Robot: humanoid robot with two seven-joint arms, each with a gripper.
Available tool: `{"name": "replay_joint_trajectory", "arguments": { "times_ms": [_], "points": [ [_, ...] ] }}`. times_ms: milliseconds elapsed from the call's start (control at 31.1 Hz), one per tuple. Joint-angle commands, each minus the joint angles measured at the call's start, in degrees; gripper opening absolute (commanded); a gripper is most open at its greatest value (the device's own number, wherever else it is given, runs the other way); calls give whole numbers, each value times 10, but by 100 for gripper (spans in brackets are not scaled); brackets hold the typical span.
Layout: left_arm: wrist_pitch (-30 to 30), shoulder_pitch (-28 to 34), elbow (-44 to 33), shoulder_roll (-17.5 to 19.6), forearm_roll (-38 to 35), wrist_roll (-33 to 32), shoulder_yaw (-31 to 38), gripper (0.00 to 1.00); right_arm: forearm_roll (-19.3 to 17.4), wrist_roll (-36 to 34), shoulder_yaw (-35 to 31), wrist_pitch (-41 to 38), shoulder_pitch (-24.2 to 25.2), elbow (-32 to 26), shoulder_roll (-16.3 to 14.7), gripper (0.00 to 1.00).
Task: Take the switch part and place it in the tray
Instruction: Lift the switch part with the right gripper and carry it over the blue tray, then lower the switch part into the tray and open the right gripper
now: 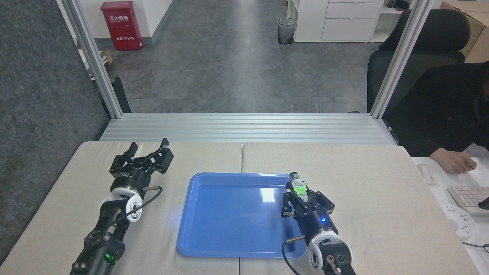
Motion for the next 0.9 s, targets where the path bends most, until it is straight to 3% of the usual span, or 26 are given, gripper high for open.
{"name": "replay_joint_trajectory", "arguments": {
  "times_ms": [0,289,417,482,514,546,771,867],
  "points": [
    [0,0,0,0,0,0,0,100,17,17,175,2,13,27,56,18],
    [0,0,0,0,0,0,0,100,19,29,175,4,5,116,62,23],
    [0,0,0,0,0,0,-1,100,19,29,169,28,-15,135,78,34],
    [0,0,0,0,0,0,0,100,19,27,168,49,-25,145,79,50],
    [0,0,0,0,0,0,-1,100,17,26,167,57,-29,147,79,66],
    [0,0,0,0,0,0,0,100,14,25,163,62,-35,147,80,97],
    [0,0,0,0,0,0,-1,100,5,22,76,63,-68,135,83,100],
    [0,0,0,0,0,0,0,100,0,22,22,60,-90,95,75,100]
  ]
}}
